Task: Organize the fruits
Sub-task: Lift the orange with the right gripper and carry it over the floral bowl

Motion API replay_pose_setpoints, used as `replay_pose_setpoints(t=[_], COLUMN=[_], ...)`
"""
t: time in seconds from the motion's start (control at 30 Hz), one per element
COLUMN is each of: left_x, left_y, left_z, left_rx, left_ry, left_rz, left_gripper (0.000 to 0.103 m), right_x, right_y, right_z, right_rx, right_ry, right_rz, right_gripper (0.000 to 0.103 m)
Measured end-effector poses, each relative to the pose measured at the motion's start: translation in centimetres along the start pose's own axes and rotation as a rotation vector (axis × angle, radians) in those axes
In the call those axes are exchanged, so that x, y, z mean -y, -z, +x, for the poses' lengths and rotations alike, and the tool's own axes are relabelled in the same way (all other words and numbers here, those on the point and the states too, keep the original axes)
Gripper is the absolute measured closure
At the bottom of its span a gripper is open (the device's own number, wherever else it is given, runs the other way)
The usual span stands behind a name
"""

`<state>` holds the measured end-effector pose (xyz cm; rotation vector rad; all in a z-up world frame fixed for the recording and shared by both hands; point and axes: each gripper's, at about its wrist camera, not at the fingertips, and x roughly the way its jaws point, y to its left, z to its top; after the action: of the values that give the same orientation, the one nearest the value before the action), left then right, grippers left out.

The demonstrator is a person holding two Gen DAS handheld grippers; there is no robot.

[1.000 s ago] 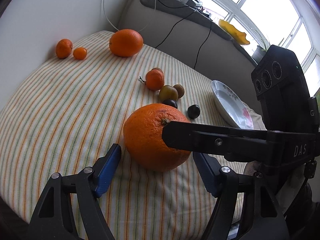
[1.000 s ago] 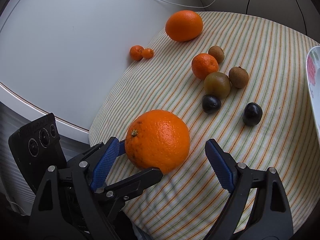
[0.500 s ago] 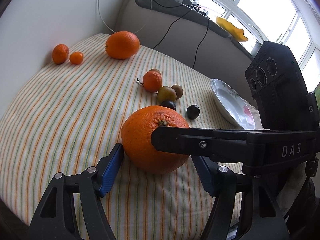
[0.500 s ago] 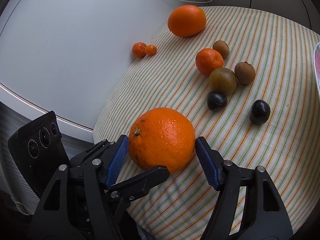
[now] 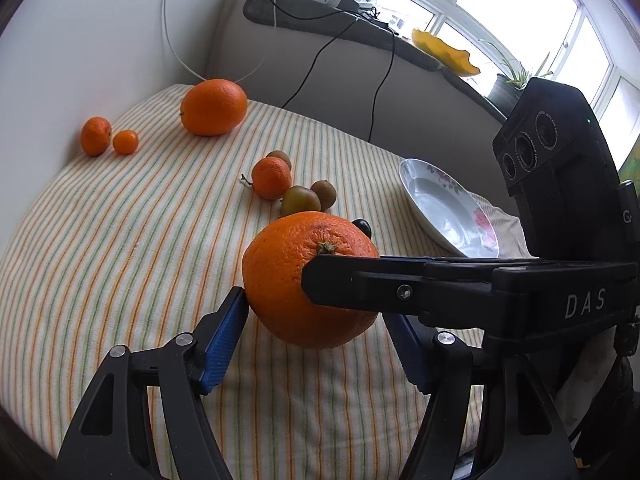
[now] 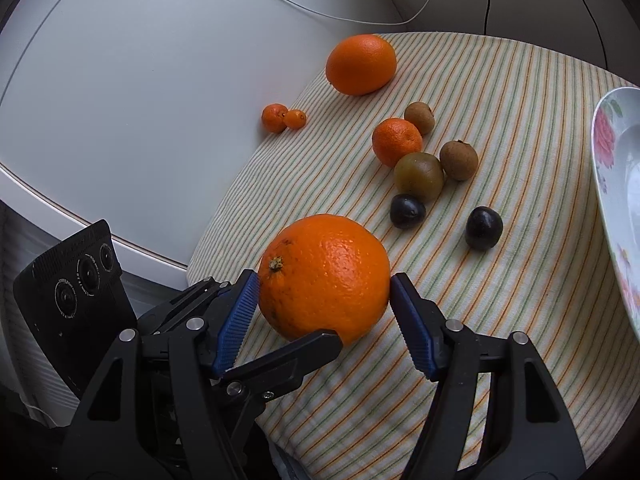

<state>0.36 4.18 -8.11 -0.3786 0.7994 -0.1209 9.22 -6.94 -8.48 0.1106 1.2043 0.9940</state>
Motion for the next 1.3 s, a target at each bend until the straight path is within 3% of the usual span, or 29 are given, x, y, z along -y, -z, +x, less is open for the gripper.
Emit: replay_pose_setpoints(t=[0.8, 1.3], left_x=[9.3, 12.8], left_y=[-5.5, -8.1], left_z=[5.4, 10.3], left_rx=[-0.007, -0.033], left_ry=[0.111, 0.153], left_rz=[0.195, 0.238], left_gripper=[0.034, 0.034], right_x=[8.0, 14.1], right_y=[-1.2, -3.5], right_z=[-11.8, -14.0], right_rx=[0.183, 0.234], right_ry=[0.081, 0.126], right_rz=[0.106, 0.183], right_gripper=[0.033, 0.033])
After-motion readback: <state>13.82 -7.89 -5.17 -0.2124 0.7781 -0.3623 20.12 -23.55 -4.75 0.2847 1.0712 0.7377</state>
